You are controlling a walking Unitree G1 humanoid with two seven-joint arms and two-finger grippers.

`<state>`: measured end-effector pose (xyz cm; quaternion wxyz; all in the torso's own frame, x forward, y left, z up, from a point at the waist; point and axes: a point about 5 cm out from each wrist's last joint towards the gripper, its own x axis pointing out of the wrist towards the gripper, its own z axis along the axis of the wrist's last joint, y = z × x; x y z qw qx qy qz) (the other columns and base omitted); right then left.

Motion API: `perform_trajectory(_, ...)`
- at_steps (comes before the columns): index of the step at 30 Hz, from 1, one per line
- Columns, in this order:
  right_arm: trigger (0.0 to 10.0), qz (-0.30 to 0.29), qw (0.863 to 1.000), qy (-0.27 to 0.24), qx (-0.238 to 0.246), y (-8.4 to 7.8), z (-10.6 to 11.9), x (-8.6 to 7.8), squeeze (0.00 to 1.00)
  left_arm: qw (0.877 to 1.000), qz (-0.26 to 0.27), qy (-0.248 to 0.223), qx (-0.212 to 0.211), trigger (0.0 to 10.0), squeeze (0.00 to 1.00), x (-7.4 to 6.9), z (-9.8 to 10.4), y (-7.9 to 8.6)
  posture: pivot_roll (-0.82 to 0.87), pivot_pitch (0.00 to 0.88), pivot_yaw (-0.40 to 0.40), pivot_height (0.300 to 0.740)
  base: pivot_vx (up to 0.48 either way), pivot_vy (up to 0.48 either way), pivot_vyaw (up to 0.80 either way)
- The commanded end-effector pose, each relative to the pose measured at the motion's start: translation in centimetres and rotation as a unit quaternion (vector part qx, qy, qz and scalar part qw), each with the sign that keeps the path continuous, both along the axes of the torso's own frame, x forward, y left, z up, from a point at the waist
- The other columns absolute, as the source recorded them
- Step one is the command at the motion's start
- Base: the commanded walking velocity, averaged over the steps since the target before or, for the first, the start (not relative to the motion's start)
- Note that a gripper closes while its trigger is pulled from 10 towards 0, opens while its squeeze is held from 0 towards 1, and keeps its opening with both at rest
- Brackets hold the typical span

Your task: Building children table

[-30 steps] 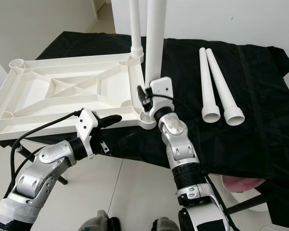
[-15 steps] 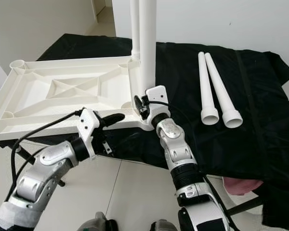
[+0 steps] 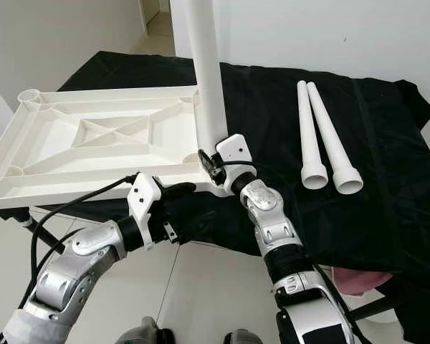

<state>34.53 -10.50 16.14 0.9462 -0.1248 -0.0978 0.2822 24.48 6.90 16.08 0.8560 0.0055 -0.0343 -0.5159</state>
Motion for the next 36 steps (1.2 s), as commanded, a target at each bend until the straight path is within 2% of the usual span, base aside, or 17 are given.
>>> perform_trajectory(1, 10.0, 0.009, 0.999, 0.049, -0.002, -0.2, -2.2, -0.6, 0.0, 0.999, 0.051, 0.002, 0.001, 10.0, 0.0, 0.2, 0.1, 0.2, -0.03, 0.074, 0.034, 0.74, 0.0, 0.0, 0.0)
perform_trajectory(6, 10.0, -0.002, 0.993, 0.096, 0.067, -0.7, -3.2, -0.5, 0.0, 0.999, 0.051, 0.007, 0.0, 10.0, 0.0, 0.1, 0.1, 0.1, -0.03, 0.078, 0.038, 0.74, 0.0, 0.0, 0.0)
perform_trajectory(12, 10.0, -0.027, 0.987, 0.124, 0.101, -0.9, -3.8, -0.3, 0.0, 0.999, 0.052, 0.009, 0.0, 10.0, 0.0, 0.1, 0.1, 0.2, -0.03, 0.081, 0.039, 0.74, 0.0, 0.0, 0.0)
perform_trajectory(18, 10.0, -0.035, 0.983, 0.138, 0.117, -0.8, -4.3, -0.4, 0.0, 0.999, 0.053, 0.013, -0.001, 10.0, 0.0, -0.2, 0.2, 0.2, -0.02, 0.089, 0.039, 0.74, 0.0, 0.0, 0.0)
perform_trajectory(24, 10.0, -0.027, 0.989, 0.094, 0.108, -0.6, -4.2, -1.4, 0.0, 0.998, 0.055, 0.017, -0.004, 10.0, 0.0, -0.4, 0.2, 0.2, -0.02, 0.101, 0.037, 0.74, 0.0, 0.0, 0.0)
perform_trajectory(30, 10.0, -0.014, 0.992, 0.074, 0.099, -0.3, -4.2, -2.1, 0.0, 0.998, 0.057, 0.018, -0.006, 10.0, 0.0, -0.5, 0.2, 0.1, -0.02, 0.105, 0.035, 0.74, 0.0, 0.0, 0.0)
perform_trajectory(36, 10.0, -0.03, 0.989, 0.102, 0.099, -0.6, -4.7, -1.8, 0.0, 0.998, 0.058, 0.021, -0.009, 10.0, 0.0, -0.4, 0.2, 0.1, -0.02, 0.107, 0.035, 0.74, 0.0, 0.0, 0.0)
